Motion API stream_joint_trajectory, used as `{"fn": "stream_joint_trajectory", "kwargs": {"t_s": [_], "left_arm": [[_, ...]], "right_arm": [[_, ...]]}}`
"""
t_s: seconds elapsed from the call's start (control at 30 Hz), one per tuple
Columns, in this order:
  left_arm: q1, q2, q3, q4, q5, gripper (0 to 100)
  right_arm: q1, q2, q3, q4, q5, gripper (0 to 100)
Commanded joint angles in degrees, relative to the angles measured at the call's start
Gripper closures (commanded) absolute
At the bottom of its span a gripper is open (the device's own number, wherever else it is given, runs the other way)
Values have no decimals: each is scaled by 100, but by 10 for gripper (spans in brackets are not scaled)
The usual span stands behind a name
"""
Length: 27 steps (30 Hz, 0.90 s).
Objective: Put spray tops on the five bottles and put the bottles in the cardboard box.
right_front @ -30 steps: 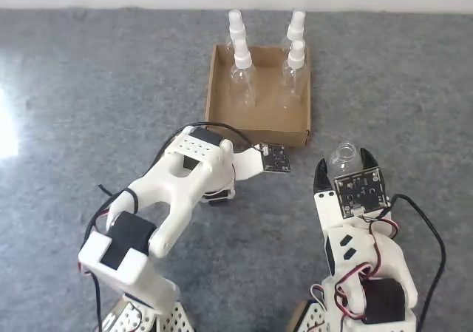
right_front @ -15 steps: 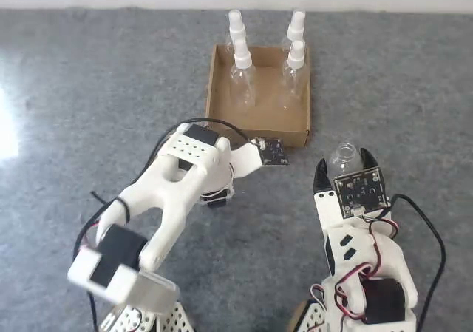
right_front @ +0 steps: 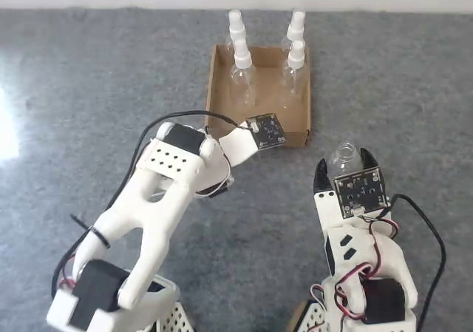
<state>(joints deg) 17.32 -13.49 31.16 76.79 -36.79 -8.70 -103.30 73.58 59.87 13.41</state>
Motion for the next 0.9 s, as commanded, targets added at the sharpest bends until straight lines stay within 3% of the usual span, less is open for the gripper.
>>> {"fn": "stream_joint_trajectory", "kwargs": {"t_s": [0.0,0.2,0.7,0.87], "left_arm": [[-44,-475,-136,158,255,957],[-44,-1073,-127,457,325,957],[-44,-2646,-136,448,1521,953],[-44,-3095,-145,211,1969,953]], "right_arm": [[40,-57,-88,-92,-44,854],[40,-57,-79,-84,-44,854],[22,-57,-79,-92,-53,854],[-514,-57,-70,-75,-53,854]]}}
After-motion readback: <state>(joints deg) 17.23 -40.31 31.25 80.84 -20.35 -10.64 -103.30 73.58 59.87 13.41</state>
